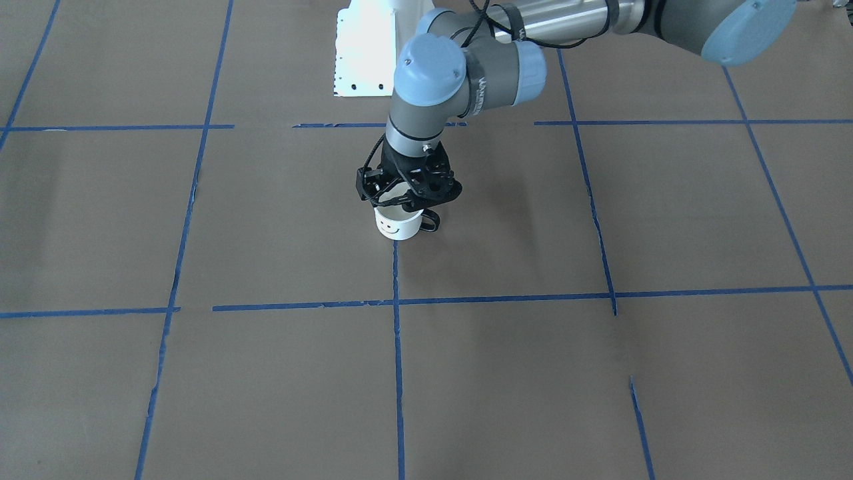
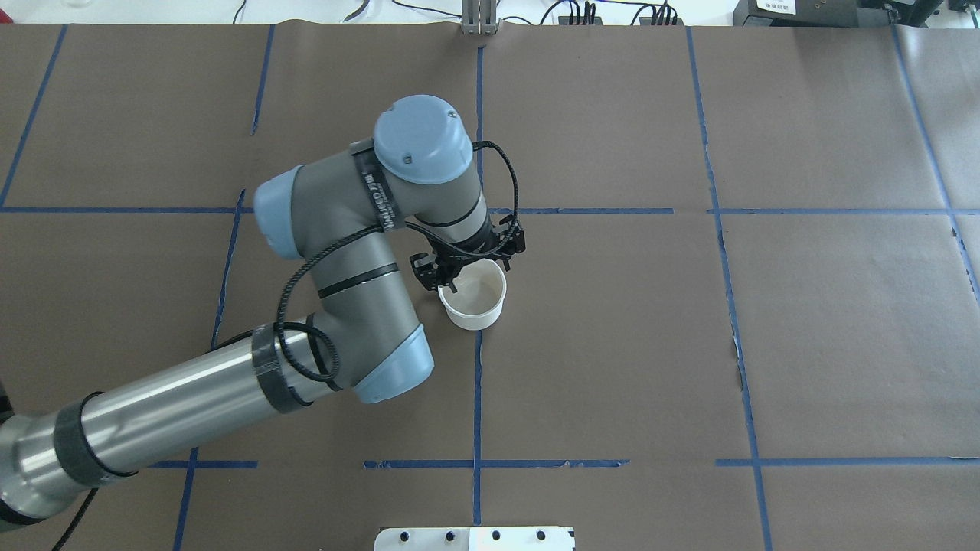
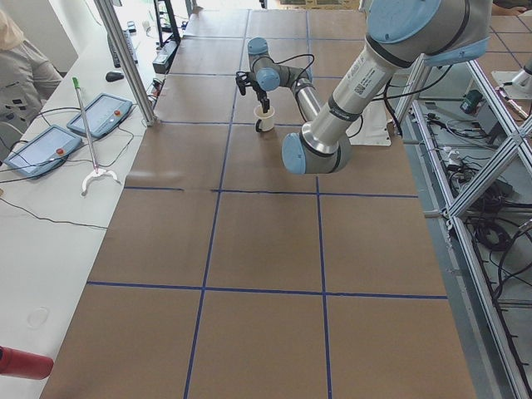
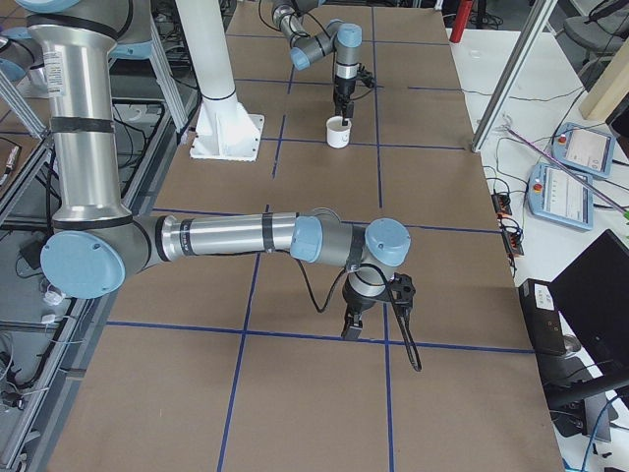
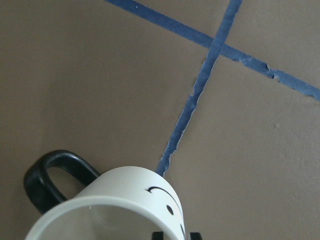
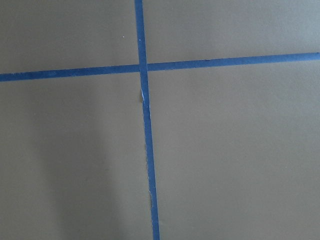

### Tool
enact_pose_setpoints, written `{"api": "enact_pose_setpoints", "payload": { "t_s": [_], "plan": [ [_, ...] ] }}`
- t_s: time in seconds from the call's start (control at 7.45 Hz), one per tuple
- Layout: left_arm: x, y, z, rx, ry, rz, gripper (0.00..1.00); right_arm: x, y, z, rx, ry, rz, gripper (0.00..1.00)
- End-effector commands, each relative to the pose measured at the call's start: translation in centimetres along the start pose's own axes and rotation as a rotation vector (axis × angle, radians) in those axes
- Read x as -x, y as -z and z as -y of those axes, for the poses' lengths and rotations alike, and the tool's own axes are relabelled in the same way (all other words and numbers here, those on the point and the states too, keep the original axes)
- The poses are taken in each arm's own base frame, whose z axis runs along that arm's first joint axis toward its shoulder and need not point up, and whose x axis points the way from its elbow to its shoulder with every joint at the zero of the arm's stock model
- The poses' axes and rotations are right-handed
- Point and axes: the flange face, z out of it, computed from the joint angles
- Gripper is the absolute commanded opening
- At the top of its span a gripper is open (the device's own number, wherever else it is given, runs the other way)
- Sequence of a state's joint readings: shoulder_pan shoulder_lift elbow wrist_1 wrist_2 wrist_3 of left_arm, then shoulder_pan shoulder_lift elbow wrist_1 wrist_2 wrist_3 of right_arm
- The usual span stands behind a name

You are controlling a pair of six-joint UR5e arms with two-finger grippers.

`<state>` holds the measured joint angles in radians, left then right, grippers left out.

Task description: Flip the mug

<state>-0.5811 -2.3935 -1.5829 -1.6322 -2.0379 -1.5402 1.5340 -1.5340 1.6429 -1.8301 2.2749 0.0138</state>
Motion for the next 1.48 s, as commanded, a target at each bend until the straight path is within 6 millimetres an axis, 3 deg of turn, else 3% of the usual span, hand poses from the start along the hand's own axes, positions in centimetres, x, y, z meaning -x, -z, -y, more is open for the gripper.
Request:
{"api": "enact_pose_setpoints", "payload": {
  "t_s": [0.0, 0.13, 0.27, 0.4, 0.67, 0.8, 0.94, 1.07, 1.21, 1.34],
  "plan": [
    [8.4, 8.3, 3.9, -0.047, -0.177, -0.007, 1.00, 0.0, 0.0, 0.0, 0.000, 0.000, 0.000, 1.00],
    [13.0, 11.1, 7.8, -0.100, -0.222, 0.007, 1.00, 0.0, 0.0, 0.0, 0.000, 0.000, 0.000, 1.00],
    [18.7, 11.3, 10.6, -0.120, -0.311, 0.067, 1.00, 0.0, 0.0, 0.0, 0.000, 0.000, 0.000, 1.00],
    [24.6, 11.3, 11.6, -0.117, -0.396, 0.122, 1.00, 0.0, 0.0, 0.0, 0.000, 0.000, 0.000, 1.00],
    [38.5, 16.5, 17.7, -0.165, -0.494, 0.232, 1.00, 0.0, 0.0, 0.0, 0.000, 0.000, 0.000, 1.00],
    [45.9, 17.8, 18.9, -0.121, -0.552, 0.273, 1.00, 0.0, 0.0, 0.0, 0.000, 0.000, 0.000, 1.00],
    [54.6, 21.2, 21.0, -0.097, -0.643, 0.285, 1.00, 0.0, 0.0, 0.0, 0.000, 0.000, 0.000, 1.00],
    [63.3, 22.6, 21.9, -0.063, -0.633, 0.273, 1.00, 0.0, 0.0, 0.0, 0.000, 0.000, 0.000, 1.00],
    [69.7, 23.4, 22.5, -0.084, -0.586, 0.279, 1.00, -0.1, -0.1, -0.1, 0.001, -0.001, 0.000, 1.00],
    [73.4, 23.6, 22.5, -0.125, -0.572, 0.278, 1.00, -0.1, -0.1, -0.1, 0.001, -0.001, 0.000, 1.00]
  ]
}}
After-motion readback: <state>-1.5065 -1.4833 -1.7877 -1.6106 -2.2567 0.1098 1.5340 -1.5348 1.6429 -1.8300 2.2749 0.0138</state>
